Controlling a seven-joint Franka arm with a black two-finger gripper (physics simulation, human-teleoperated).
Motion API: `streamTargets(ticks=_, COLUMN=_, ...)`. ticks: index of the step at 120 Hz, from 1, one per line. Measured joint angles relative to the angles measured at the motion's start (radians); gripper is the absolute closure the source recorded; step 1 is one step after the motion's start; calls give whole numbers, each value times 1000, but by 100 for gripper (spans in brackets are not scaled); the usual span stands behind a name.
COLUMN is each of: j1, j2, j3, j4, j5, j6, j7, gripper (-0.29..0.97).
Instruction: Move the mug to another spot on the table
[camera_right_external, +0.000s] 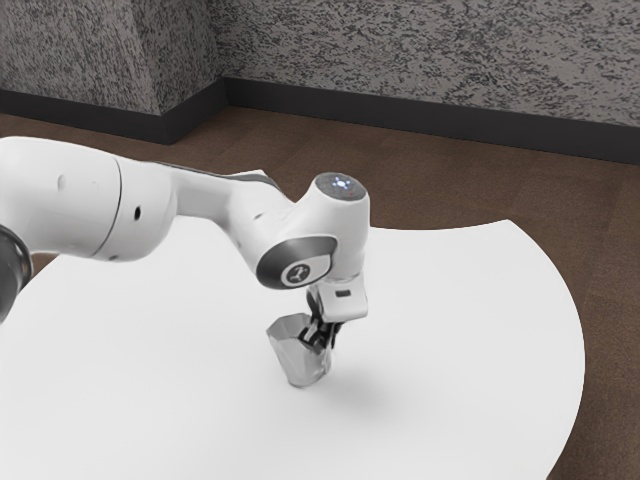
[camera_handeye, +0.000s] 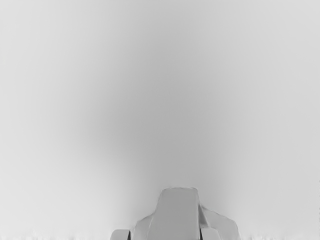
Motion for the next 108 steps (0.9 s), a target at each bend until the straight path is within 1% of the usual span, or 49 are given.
streamTargets(ticks=26, j1=1, j2=32, j3=9, j4=81, j5=14, j6=-95, j7=-62, gripper=62)
streamTargets(ticks=57, j1=2, j2=43, j3=9, j4=168, j5=16, j6=-207, j7=-133, gripper=63)
streamTargets(ticks=75, j1=45, j2=79, j3=13, j4=254, j5=12, j6=-257, j7=-188, gripper=64)
streamTargets(ticks=93, j1=88, j2=99, j3=14, j4=313, j5=1, j6=-292, j7=-289, gripper=65)
streamTargets(ticks=108, j1=137, j2=179, j3=15, j4=432, j5=-4, j6=-320, j7=-397, gripper=65)
